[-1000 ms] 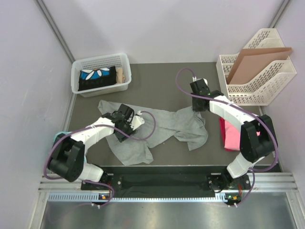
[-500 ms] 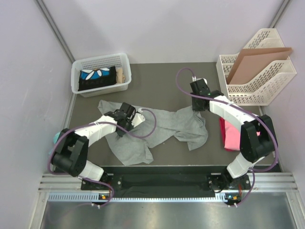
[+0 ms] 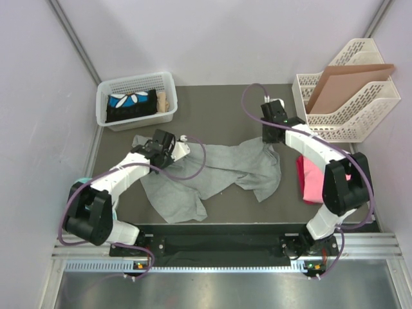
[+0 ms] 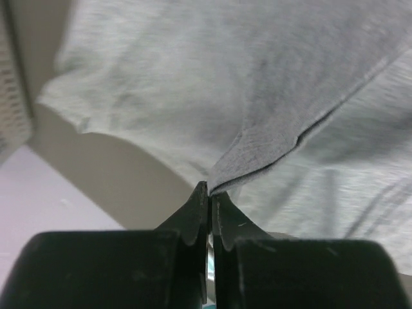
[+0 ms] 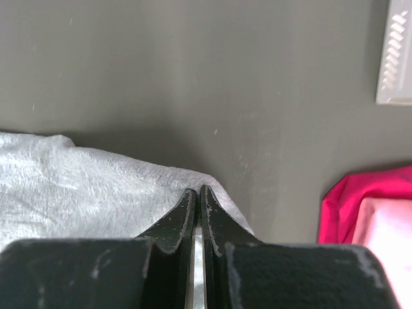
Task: Fold and stack the t-shirts
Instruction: Flatten the tshirt out
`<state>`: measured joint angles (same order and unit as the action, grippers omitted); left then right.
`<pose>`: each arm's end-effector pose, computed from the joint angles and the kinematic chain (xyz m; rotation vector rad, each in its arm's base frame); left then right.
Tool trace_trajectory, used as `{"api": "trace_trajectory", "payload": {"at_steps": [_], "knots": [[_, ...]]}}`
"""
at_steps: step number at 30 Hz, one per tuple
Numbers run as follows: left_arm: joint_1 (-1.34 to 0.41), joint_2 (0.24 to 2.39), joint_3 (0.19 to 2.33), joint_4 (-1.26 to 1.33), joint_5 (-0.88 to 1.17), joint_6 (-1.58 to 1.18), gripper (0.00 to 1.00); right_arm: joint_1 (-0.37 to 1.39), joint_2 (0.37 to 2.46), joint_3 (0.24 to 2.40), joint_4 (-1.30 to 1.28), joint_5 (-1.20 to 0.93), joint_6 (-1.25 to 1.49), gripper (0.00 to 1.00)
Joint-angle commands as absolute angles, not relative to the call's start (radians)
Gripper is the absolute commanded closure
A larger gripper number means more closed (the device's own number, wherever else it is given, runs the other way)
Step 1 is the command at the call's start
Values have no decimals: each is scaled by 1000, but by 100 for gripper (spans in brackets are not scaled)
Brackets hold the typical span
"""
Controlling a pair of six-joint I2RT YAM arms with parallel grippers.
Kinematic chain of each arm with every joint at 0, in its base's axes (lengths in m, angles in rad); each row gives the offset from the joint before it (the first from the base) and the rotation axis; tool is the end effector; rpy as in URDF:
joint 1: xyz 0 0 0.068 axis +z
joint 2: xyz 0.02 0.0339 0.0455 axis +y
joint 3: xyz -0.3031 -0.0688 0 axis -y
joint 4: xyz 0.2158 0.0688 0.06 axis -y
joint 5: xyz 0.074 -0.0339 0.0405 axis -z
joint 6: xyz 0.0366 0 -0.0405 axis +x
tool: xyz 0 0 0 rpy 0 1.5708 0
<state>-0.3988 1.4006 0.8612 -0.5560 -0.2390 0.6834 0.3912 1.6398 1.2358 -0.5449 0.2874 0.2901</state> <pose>0.2197 -0.0832 0.2555 1.3116 2.3337 0.4100 0.3058 0.1149 0.2975 -0.0101 2.4659 -0.0715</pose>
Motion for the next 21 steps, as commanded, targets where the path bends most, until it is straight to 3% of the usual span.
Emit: {"api": "trace_trajectory", "payload": {"at_steps": [1,3,4,5,6,11,21], "knots": [[-364,1370,953,-549,-284,745,100,365,1707,1305,-506,342,284,100],[-357,1377,972,-532,-293,756,100,364,1739,1328,-515,389,285,98],[-351,1384,979,-520,-305,761,100,362,1774,1342,-526,438,285,90],[-347,1385,994,-503,-311,771,100,362,1790,1353,-537,460,288,77],[-344,1390,1005,-497,-314,779,100,362,1804,1376,-567,478,290,51],[-298,1434,1133,-488,-331,825,100,393,1723,1333,-581,547,311,31],[-241,1546,1321,-497,-360,923,100,592,1460,1083,-595,466,327,34]]}}
